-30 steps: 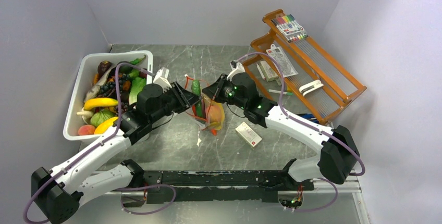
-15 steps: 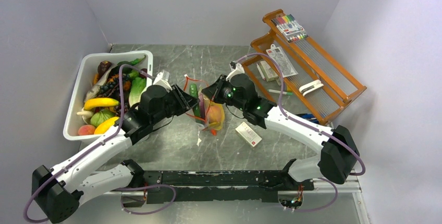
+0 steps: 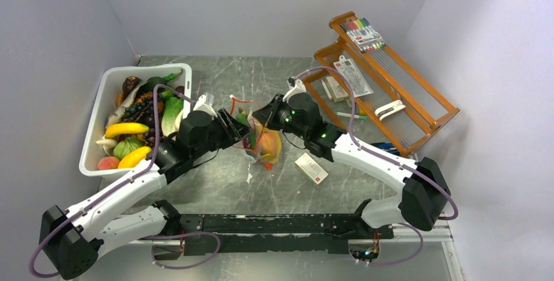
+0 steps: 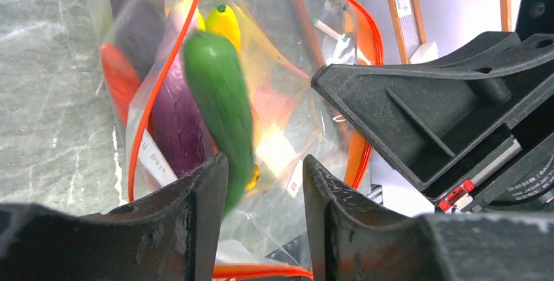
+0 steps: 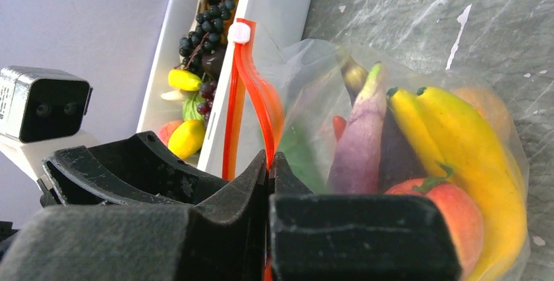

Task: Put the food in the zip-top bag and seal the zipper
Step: Place the fake vegetable in the zipper food storage bag.

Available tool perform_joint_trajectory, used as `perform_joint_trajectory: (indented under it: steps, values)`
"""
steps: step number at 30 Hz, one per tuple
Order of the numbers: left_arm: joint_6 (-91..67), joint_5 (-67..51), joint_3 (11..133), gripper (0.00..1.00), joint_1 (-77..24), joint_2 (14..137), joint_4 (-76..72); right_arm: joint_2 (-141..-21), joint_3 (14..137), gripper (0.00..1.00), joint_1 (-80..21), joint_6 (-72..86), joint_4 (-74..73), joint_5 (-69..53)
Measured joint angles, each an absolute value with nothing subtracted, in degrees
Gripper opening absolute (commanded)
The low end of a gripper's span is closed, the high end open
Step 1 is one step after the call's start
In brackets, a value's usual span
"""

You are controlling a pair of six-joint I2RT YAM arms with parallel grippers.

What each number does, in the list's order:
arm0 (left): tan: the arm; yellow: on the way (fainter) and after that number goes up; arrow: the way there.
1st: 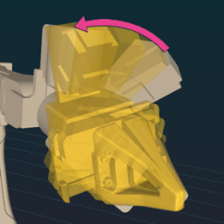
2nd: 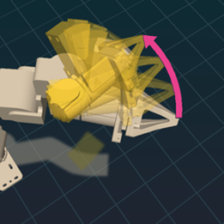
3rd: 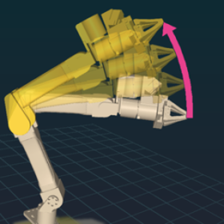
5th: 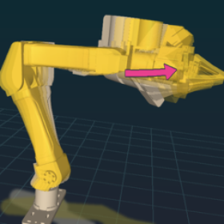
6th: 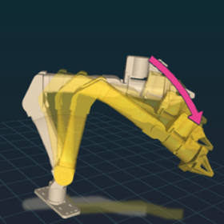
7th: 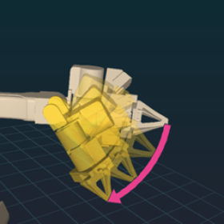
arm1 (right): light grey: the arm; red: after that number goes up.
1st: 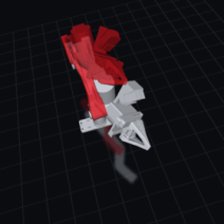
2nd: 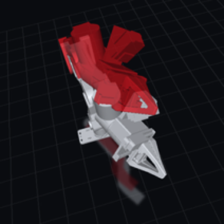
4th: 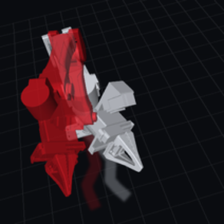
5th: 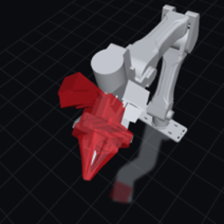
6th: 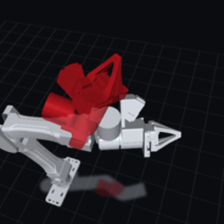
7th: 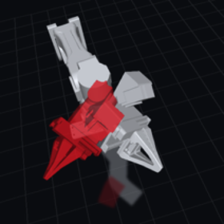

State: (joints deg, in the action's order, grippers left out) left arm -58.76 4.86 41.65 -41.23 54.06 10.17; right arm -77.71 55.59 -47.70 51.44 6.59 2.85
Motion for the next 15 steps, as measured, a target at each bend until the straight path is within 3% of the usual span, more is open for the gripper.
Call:
perform_joint_trajectory:
  steps: [15]
  values:
    - [-50.2,6.1,48.5,0.54,-41.4,54.1,13.5,-77.7,55.6,0.0,-47.7,41.7,7.0,-2.5]
